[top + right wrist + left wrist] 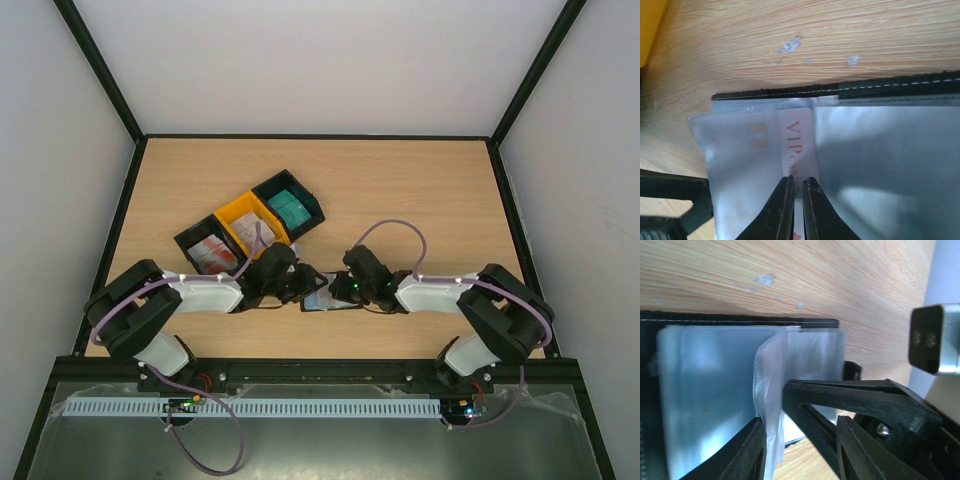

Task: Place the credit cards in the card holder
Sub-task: Turn over the card slot in the card holder.

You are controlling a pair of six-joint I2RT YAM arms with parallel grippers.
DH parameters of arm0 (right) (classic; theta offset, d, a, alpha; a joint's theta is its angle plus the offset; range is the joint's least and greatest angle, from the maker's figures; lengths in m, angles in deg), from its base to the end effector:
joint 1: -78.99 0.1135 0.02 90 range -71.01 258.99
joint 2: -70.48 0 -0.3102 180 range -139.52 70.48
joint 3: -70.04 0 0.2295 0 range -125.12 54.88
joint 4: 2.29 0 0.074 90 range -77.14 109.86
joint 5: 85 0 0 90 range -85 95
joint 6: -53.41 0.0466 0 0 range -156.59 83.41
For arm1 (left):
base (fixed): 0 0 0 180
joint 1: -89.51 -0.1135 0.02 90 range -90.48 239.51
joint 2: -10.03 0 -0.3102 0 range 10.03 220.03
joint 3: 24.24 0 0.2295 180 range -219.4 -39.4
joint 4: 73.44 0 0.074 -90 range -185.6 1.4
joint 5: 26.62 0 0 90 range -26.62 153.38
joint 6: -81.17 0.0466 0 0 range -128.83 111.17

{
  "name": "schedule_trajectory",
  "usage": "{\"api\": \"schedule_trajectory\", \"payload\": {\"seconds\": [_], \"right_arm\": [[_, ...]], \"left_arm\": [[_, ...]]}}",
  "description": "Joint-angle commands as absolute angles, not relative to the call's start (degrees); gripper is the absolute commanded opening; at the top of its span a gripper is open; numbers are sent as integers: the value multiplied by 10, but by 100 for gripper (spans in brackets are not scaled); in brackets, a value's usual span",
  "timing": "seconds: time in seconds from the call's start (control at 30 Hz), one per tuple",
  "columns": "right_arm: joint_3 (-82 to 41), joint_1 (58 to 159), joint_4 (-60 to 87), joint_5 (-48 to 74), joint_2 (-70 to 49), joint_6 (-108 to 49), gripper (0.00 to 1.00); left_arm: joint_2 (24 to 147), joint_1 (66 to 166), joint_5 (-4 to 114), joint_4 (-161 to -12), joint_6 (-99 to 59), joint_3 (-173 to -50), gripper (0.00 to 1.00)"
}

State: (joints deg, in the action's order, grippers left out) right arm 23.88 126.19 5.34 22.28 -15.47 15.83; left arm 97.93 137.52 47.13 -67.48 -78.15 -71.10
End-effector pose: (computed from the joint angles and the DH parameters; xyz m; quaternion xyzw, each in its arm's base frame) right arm 0.1628 0.1962 0.1888 -0.0125 0.9227 0.3645 0.1247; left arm 0.1769 -0.2160 0.2046 -0.0984 0.8753 -0.4551 0.1303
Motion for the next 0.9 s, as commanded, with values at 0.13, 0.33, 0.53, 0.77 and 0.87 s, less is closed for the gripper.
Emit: {"api": "schedule_trajectory", "payload": {"seconds": [0.13,0.33,0.53,0.77,0.87], "right_arm": [[264,1272,30,258,-142,192,8],[280,1272,17,225,-126,206,9],[289,1272,34,180,-100,207,10],[284,1272,83,119,-61,208,13],[282,1272,118,73,-27,207,14]], "left_arm": [[977,1395,416,-584,-785,-737,40],[997,1396,408,-582,-773,-742,40],[1018,1397,398,-583,-766,-755,40],[1038,1398,401,-613,-748,-776,41],[1044,1398,406,-623,-741,-781,41]]}}
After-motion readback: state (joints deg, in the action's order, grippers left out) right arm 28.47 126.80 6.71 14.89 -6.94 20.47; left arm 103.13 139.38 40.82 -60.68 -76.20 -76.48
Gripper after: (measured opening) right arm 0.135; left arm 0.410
